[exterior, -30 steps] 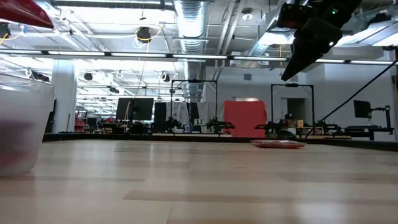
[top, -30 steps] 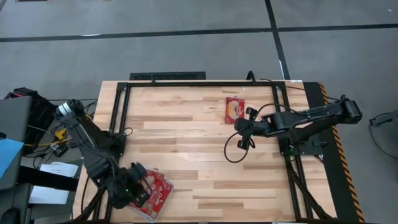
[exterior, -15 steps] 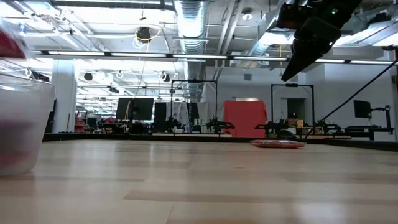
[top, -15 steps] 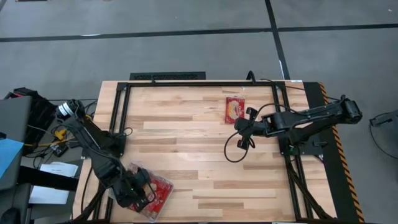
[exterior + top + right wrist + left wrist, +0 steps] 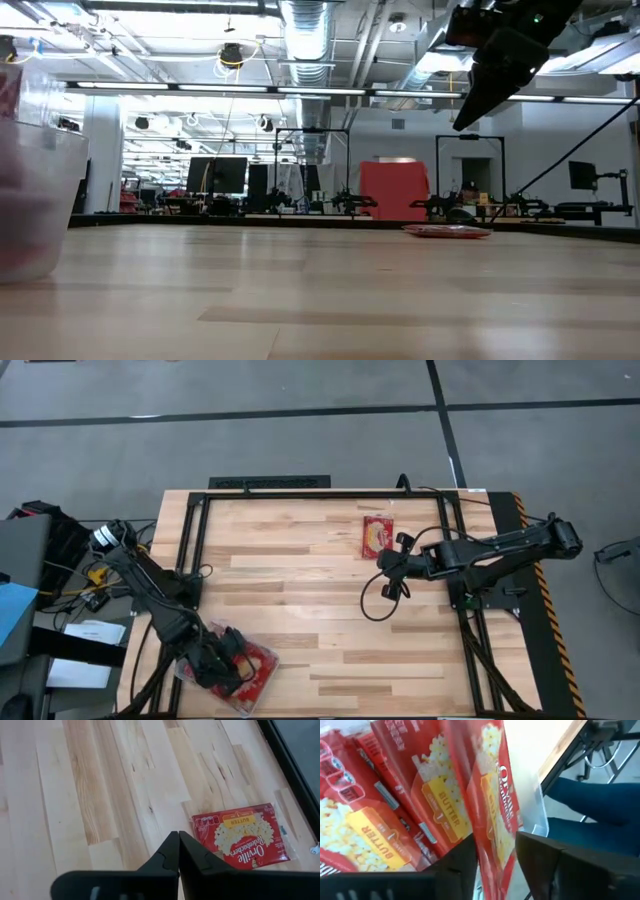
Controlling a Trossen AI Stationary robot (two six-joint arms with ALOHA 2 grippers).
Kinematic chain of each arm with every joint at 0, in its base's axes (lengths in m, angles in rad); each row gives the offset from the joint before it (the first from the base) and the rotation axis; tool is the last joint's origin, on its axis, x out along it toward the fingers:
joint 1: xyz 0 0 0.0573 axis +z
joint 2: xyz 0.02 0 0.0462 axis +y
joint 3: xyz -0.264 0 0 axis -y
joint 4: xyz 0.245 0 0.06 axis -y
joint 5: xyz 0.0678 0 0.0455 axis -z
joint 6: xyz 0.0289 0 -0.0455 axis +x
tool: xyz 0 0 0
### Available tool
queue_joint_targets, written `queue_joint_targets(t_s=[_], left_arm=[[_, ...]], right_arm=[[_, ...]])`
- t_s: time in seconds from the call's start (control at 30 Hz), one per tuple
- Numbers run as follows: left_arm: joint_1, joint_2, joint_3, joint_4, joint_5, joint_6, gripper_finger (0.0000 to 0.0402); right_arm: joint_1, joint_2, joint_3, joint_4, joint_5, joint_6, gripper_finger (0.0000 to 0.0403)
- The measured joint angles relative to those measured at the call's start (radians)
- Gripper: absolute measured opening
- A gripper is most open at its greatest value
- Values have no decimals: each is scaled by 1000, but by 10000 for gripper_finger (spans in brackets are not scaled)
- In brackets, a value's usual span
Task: Sort popcorn bags into baskets
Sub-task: Put the red popcorn bag into the transparent bin
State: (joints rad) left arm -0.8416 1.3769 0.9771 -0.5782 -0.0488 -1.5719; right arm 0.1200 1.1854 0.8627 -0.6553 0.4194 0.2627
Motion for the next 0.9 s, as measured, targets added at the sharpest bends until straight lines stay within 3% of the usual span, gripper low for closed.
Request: queue_joint_targets(t_s=[0.33, 0.47, 0.67, 0.83, 0.9], left_arm=[[73, -14, 1, -17, 55, 35, 166], [143, -62, 1, -18, 82, 89, 184], [344, -224, 2, -107, 133, 181, 197], [549, -340, 3, -113, -53, 328, 197], [660, -355, 3, -111, -58, 410, 197]], right_arm=[[-6, 0, 0, -4, 5, -3, 34], [-58, 0, 0, -5, 5, 50, 28], [-211, 0, 0, -39, -2, 70, 11], [-386, 61, -34, 2, -2, 54, 8], [-445, 103, -77, 69, -12, 54, 7]])
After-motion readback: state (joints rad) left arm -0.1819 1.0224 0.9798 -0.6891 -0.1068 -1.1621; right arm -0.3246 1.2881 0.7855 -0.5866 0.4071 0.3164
